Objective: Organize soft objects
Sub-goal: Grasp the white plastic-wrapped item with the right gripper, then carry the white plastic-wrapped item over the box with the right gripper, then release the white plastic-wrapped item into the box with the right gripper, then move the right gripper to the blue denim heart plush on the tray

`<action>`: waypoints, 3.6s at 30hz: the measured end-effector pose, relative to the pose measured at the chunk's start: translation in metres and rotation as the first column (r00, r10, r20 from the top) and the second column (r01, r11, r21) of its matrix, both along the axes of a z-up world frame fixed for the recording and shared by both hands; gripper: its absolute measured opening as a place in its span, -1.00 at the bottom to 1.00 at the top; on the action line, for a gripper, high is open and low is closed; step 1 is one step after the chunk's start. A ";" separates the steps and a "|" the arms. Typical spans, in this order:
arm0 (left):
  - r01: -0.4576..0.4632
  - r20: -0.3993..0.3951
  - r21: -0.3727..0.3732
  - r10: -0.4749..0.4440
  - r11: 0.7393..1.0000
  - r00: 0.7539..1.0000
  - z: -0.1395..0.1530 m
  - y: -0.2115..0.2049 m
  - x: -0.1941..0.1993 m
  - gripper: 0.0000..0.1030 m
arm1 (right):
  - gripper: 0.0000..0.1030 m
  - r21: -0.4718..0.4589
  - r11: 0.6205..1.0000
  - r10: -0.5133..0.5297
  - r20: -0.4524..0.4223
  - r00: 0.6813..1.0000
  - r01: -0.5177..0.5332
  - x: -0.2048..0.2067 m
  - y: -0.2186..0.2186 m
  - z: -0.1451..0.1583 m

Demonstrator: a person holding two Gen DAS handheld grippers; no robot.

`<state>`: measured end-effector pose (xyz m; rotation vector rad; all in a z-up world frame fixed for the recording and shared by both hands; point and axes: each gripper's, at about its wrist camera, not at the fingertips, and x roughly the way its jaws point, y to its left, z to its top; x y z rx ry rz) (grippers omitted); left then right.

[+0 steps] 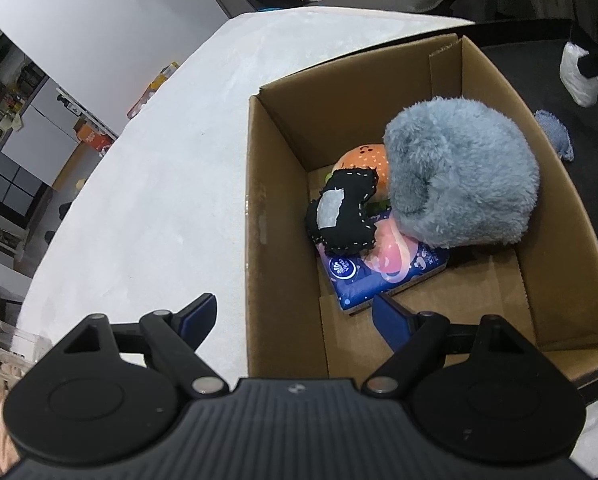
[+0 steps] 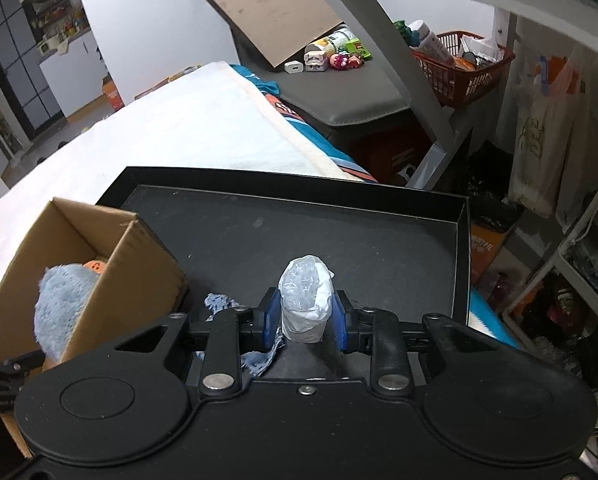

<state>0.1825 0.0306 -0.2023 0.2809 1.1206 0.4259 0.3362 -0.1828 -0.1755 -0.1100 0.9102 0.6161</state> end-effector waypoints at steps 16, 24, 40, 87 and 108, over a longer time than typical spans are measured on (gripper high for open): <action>-0.016 0.065 -0.132 0.024 0.991 0.998 0.006 0.022 -0.007 0.62 | -0.47 -0.045 0.999 0.015 0.023 1.000 -0.014 -0.026 0.019 0.039; -0.029 0.100 -0.200 0.050 0.979 0.994 0.011 0.035 -0.013 0.62 | -0.47 -0.084 0.993 0.090 0.044 0.995 -0.086 -0.042 0.042 0.059; -0.002 0.185 -0.289 0.058 0.957 0.981 0.019 0.048 -0.030 0.43 | -0.46 -0.156 0.963 0.228 0.050 0.972 -0.218 -0.079 0.096 0.092; -0.013 0.155 -0.478 0.099 0.878 0.983 0.003 0.083 -0.034 -0.58 | -0.25 -0.101 0.974 0.169 -0.268 0.948 -0.202 -0.109 0.179 0.059; -0.034 0.133 -0.377 0.091 0.925 0.987 0.007 0.067 -0.030 -0.11 | -0.21 0.012 0.996 0.092 -0.127 0.988 -0.091 -0.055 0.094 0.097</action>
